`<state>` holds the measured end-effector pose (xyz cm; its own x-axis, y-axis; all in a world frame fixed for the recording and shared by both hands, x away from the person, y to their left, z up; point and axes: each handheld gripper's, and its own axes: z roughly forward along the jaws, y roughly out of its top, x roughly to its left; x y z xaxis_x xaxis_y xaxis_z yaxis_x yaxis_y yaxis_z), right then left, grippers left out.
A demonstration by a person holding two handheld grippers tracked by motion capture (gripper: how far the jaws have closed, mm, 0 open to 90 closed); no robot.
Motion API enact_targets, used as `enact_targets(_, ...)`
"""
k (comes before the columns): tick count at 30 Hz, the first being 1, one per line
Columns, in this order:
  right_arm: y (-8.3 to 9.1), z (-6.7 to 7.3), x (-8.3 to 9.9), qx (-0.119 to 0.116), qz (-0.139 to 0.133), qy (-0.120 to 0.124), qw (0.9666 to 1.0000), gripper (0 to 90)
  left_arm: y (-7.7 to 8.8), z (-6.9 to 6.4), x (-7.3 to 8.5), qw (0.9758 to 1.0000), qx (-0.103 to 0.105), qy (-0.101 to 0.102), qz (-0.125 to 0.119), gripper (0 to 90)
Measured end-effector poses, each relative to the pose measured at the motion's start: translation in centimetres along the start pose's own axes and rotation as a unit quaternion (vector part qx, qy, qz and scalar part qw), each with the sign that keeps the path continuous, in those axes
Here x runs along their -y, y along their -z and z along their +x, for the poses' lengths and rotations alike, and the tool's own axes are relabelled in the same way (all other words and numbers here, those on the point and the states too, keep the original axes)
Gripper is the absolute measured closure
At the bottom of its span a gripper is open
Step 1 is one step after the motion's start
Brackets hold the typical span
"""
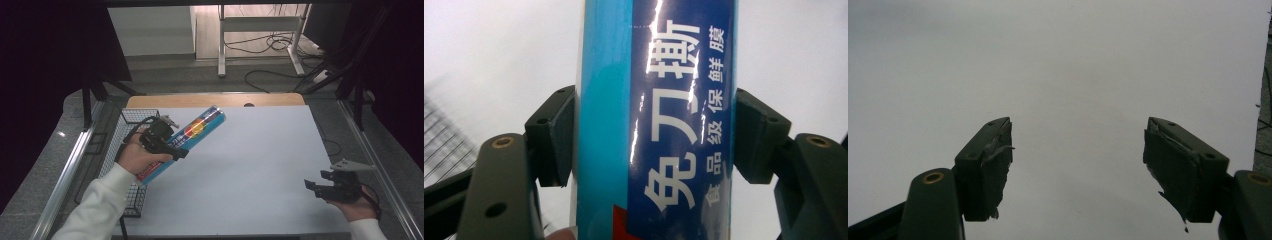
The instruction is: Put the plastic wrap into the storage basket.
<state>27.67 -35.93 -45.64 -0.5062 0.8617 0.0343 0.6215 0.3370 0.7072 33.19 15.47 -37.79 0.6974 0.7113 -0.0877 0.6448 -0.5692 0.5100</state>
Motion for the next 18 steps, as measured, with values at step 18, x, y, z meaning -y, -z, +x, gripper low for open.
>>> enact_targets(18,-0.3,0.0,-0.1,0.002,0.003,0.003,1.0000,28.1,4.0,7.1,7.5,0.9892,-0.069,0.129,-0.004,31.3)
